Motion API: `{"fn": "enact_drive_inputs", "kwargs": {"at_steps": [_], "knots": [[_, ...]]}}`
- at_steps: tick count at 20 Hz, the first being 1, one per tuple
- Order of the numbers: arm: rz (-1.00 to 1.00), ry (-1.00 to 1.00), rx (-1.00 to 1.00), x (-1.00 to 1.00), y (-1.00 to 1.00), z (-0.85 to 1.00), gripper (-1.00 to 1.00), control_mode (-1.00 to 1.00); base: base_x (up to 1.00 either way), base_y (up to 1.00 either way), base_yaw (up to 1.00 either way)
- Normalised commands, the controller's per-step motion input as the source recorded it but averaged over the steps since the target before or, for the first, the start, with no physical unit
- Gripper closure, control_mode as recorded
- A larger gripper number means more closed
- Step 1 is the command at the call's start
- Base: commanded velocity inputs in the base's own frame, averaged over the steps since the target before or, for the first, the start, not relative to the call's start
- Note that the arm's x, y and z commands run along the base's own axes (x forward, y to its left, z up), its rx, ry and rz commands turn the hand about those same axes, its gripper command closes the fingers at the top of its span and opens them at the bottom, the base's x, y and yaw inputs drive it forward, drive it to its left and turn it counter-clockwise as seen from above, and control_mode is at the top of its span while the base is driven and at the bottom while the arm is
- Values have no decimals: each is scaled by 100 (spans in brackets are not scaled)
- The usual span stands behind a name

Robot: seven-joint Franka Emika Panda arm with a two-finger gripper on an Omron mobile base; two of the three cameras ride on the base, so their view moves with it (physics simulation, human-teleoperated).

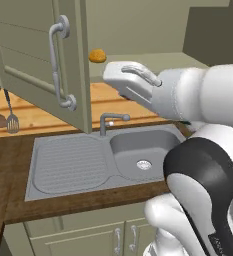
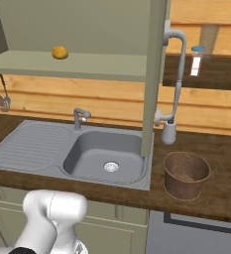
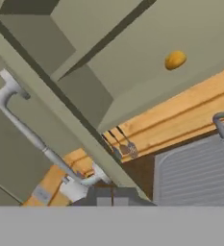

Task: Open the cabinet, pick up the bread from the cabinet and place it in the basket. Then move the basket to the dining counter.

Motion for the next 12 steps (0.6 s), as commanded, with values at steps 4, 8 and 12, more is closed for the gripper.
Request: {"fn": "enact_drive_inputs", "kwargs": {"at_steps": [4, 8, 12], "knots": [[22, -5, 53, 60, -81, 6, 100, -100, 0, 0, 0], [30, 4, 57, 92, -5, -22, 100, -100, 0, 0, 0], [44, 26, 51, 87, 26, -6, 100, -100, 0, 0, 0]]}}
